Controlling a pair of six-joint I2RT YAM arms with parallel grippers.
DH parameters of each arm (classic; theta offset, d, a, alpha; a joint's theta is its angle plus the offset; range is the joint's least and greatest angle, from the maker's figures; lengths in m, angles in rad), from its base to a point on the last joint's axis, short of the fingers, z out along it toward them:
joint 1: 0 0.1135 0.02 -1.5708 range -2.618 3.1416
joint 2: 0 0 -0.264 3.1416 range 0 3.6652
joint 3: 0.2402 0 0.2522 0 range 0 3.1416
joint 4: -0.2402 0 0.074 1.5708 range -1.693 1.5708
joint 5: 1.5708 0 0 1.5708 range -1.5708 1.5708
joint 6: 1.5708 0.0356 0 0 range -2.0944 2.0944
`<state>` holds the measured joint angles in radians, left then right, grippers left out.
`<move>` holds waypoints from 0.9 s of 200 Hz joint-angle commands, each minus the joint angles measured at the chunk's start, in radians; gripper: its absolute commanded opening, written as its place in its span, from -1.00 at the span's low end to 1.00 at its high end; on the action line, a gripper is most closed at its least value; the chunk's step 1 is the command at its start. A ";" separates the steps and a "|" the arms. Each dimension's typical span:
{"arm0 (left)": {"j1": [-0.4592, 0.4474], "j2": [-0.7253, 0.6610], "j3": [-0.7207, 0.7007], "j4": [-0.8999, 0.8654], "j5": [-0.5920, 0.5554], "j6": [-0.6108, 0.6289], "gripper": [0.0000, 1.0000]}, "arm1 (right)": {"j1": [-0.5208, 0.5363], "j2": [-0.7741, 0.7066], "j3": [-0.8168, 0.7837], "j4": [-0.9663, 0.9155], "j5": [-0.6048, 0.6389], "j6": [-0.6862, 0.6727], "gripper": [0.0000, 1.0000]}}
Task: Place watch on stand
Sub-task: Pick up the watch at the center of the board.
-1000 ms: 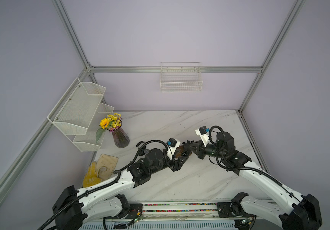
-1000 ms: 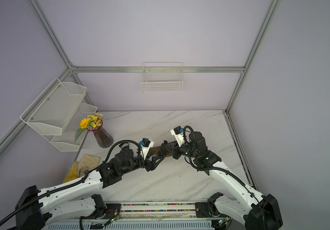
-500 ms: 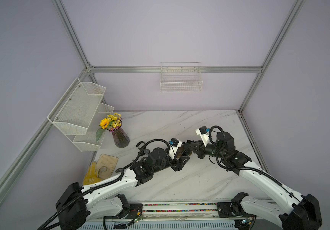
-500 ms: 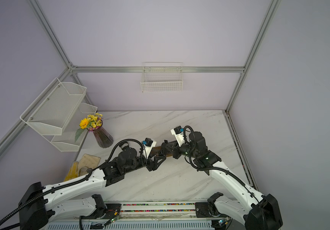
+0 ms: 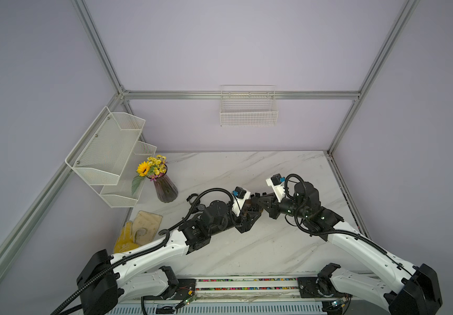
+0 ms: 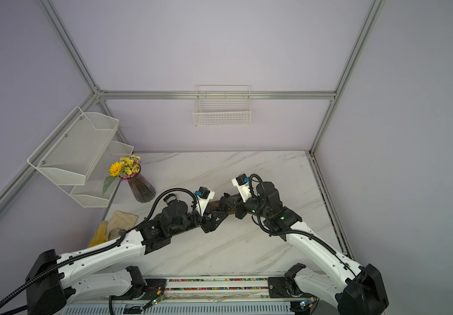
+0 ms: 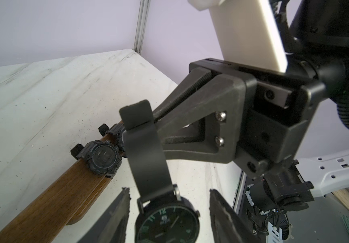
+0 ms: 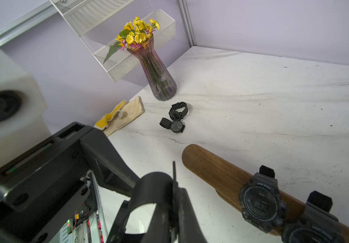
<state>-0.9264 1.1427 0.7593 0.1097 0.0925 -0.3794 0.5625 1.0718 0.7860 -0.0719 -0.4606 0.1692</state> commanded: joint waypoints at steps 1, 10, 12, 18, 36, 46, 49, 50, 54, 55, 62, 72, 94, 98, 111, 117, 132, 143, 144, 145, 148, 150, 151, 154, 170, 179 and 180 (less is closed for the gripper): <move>-0.006 0.006 0.071 0.001 -0.001 -0.002 0.17 | 0.010 0.001 0.001 0.004 0.026 -0.028 -0.97; -0.006 0.008 0.068 0.002 0.000 -0.004 0.15 | 0.010 0.000 0.002 0.004 0.029 -0.028 -0.97; -0.006 0.008 0.068 0.001 0.000 -0.004 0.14 | 0.011 0.000 0.002 0.004 0.029 -0.028 -0.97; -0.007 0.009 0.069 -0.002 0.004 -0.003 0.13 | 0.010 -0.002 0.002 0.004 0.031 -0.026 -0.97; -0.007 0.011 0.069 -0.018 0.001 -0.003 0.18 | 0.011 -0.005 0.004 0.002 0.037 -0.027 -0.97; -0.007 0.008 0.066 -0.027 -0.003 -0.004 0.21 | 0.011 -0.007 0.003 0.002 0.040 -0.029 -0.97; -0.008 0.006 0.065 -0.028 -0.007 -0.004 0.22 | 0.011 -0.008 0.004 0.001 0.040 -0.028 -0.97; -0.008 0.006 0.064 -0.029 -0.008 -0.004 0.22 | 0.011 -0.009 0.004 0.001 0.041 -0.029 -0.98; -0.007 0.004 0.062 -0.032 -0.013 -0.004 0.23 | 0.011 -0.010 0.004 0.001 0.042 -0.029 -0.97; -0.008 0.004 0.062 -0.032 -0.014 -0.004 0.23 | 0.011 -0.010 0.003 0.001 0.042 -0.029 -0.97; -0.007 0.000 0.057 -0.036 -0.019 -0.006 0.24 | 0.011 -0.012 0.005 0.002 0.042 -0.028 -0.97; -0.008 0.000 0.057 -0.039 -0.020 -0.009 0.23 | 0.011 -0.012 0.003 0.004 0.042 -0.027 -0.97; -0.007 0.003 0.062 -0.043 -0.017 -0.010 0.09 | 0.013 -0.010 0.005 0.005 0.042 -0.027 -0.97; -0.007 0.003 0.061 -0.042 -0.019 -0.011 0.08 | 0.013 -0.010 0.006 0.005 0.042 -0.027 -0.97; -0.006 0.003 0.064 -0.042 -0.017 -0.010 0.01 | 0.014 -0.009 0.005 0.005 0.044 -0.027 -0.97; -0.007 0.003 0.064 -0.042 -0.017 -0.010 -0.01 | 0.016 -0.009 0.006 0.004 0.044 -0.027 -0.97; -0.008 0.002 0.067 -0.042 -0.017 -0.010 -0.05 | 0.017 -0.009 0.005 0.002 0.049 -0.030 -0.98; -0.007 0.002 0.067 -0.042 -0.016 -0.009 -0.09 | 0.018 -0.009 0.004 0.001 0.054 -0.030 -0.98; -0.007 0.002 0.067 -0.042 -0.016 -0.009 -0.09 | 0.018 -0.008 0.004 0.001 0.056 -0.030 -0.98; -0.007 0.002 0.067 -0.042 -0.016 -0.009 -0.09 | 0.019 -0.008 0.003 0.001 0.056 -0.030 -0.98; -0.008 0.003 0.067 -0.042 -0.015 -0.010 -0.11 | 0.019 -0.008 0.003 0.000 0.057 -0.030 -0.98; -0.007 0.003 0.067 -0.042 -0.015 -0.009 -0.13 | 0.019 -0.009 0.003 -0.001 0.058 -0.031 -0.97; -0.008 0.003 0.067 -0.042 -0.015 -0.009 -0.13 | 0.019 -0.009 0.002 -0.001 0.058 -0.031 -0.97; -0.006 0.002 0.069 -0.042 -0.015 -0.009 -0.15 | 0.019 -0.009 0.002 -0.001 0.060 -0.031 -0.97; -0.007 0.007 0.069 -0.044 -0.011 -0.012 -0.22 | 0.020 -0.011 0.001 0.000 0.063 -0.030 -0.97; -0.007 0.008 0.069 -0.042 -0.013 -0.013 -0.22 | 0.022 -0.014 -0.001 0.002 0.066 -0.030 -0.97; -0.008 0.008 0.070 -0.042 -0.013 -0.013 -0.23 | 0.022 -0.015 -0.001 0.002 0.066 -0.030 -0.97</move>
<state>-0.9306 1.1522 0.7650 0.0547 0.0807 -0.3840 0.5751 1.0714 0.7860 -0.0750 -0.4084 0.1547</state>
